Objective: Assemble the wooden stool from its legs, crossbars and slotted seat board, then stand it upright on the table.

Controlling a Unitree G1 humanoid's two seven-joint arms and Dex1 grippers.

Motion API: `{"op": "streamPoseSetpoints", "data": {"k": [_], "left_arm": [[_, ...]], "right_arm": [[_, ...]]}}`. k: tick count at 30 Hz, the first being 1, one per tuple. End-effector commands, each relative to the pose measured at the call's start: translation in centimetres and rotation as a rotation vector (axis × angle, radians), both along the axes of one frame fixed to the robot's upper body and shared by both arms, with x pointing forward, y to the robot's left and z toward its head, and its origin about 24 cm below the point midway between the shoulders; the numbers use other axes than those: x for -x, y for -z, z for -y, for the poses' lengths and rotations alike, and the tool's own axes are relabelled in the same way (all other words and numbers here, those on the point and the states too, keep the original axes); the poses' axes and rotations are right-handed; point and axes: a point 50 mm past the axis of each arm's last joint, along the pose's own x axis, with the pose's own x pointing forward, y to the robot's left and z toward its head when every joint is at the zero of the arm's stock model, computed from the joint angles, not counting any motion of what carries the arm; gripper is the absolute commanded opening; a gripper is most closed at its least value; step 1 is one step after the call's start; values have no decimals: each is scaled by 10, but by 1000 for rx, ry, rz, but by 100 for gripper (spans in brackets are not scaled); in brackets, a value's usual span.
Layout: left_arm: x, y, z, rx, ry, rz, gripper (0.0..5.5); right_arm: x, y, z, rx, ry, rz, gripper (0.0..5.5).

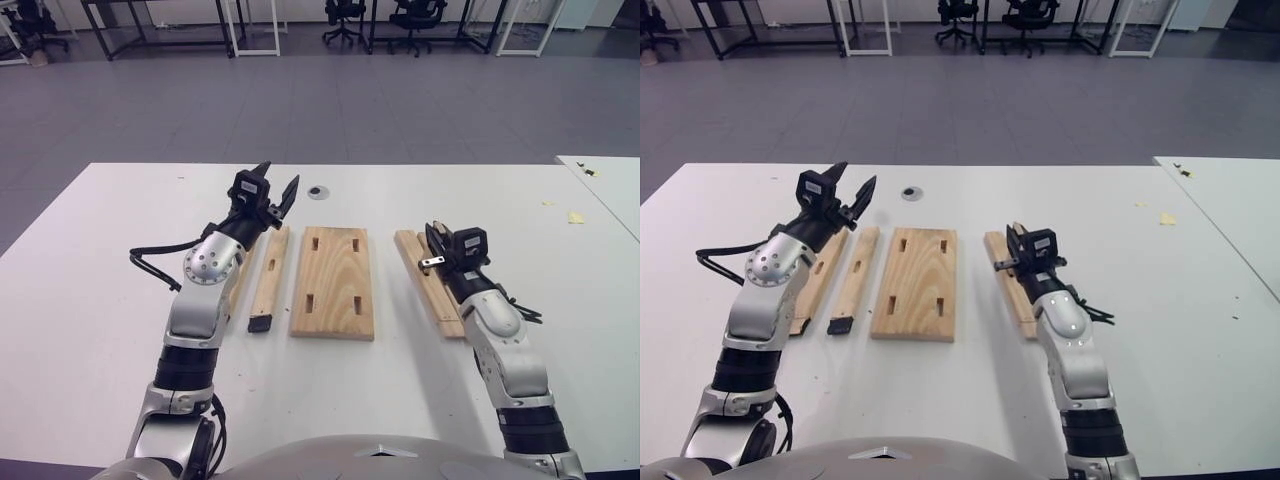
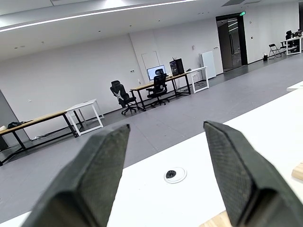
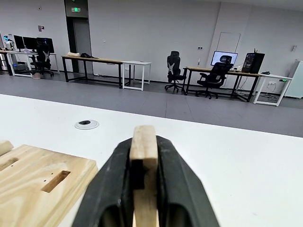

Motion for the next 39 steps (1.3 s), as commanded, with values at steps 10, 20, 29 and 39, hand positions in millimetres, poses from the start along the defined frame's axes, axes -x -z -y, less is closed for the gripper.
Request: {"op": "streamPoseSetpoints", "data": {"k": [10,20,29,39], "left_arm": [[-1,-2,4,-30,9,20,287],[1,-1,4,-25,-4,25,287],[2,1,7,-32,0,23,287],[1,1,8,-45,-3,28,287]], "right_arm": [[23,45,6,-84,-17,-248,101],[28,24,10,4,-133,-411,298],[27,16,16,108,-125,-589,356],[34,18,16,241,-181,-706,235]]}}
